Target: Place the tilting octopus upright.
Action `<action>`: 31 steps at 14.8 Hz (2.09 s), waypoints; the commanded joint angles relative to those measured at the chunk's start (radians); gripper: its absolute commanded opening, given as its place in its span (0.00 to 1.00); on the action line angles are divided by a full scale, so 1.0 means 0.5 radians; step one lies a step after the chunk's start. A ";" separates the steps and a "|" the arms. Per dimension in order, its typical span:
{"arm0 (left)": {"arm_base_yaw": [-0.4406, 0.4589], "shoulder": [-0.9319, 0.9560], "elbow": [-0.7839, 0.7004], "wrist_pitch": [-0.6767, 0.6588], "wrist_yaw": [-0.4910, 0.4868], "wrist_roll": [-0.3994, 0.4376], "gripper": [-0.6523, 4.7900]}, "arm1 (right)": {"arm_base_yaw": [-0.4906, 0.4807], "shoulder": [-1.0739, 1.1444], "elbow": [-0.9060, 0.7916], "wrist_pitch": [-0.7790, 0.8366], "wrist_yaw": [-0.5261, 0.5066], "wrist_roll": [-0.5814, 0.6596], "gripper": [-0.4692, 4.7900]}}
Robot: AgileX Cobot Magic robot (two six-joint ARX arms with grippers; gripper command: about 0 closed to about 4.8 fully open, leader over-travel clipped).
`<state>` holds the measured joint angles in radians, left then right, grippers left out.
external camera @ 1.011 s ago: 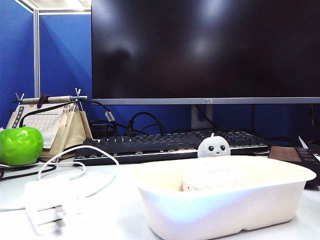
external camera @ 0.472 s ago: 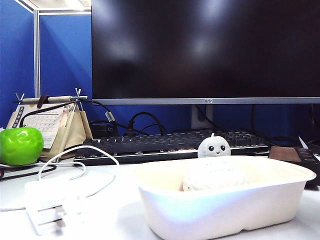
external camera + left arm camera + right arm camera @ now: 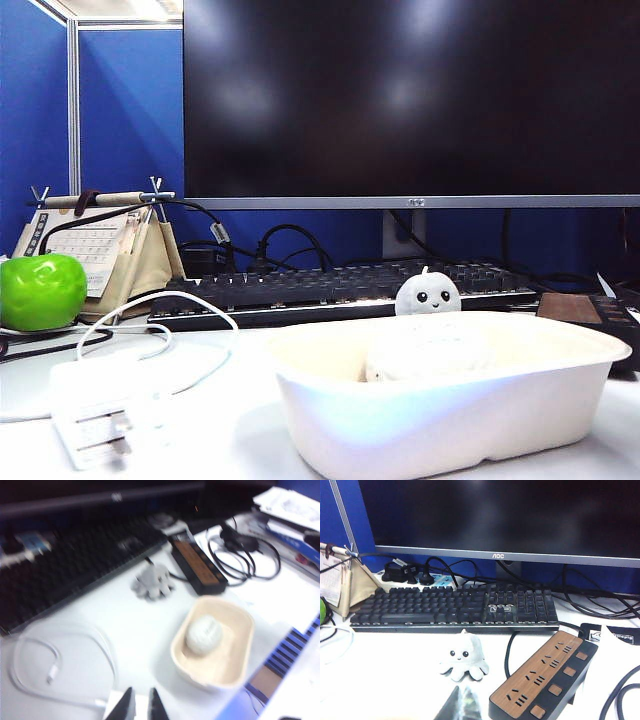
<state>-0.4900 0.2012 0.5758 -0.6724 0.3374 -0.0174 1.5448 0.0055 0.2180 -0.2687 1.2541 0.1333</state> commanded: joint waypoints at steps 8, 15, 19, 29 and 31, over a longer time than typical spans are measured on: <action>0.012 -0.014 0.003 0.016 -0.023 0.007 0.21 | -0.002 0.002 0.009 0.008 0.002 0.002 0.08; 0.977 -0.085 0.003 0.190 -0.010 0.006 0.21 | -0.002 0.001 0.009 0.007 0.002 0.002 0.08; 1.084 -0.086 0.002 0.198 -0.110 0.059 0.21 | -0.002 0.001 0.009 0.007 0.002 0.002 0.08; 1.088 -0.086 -0.706 1.392 -0.182 -0.192 0.21 | -0.002 0.001 0.009 0.007 0.002 0.002 0.08; 1.088 -0.087 -0.813 1.495 -0.182 -0.192 0.21 | -0.002 0.001 0.009 0.007 0.001 0.002 0.08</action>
<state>0.0521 0.1574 0.1822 0.0341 0.2501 -0.1097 1.5444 0.0055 0.2180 -0.2718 1.2541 0.1333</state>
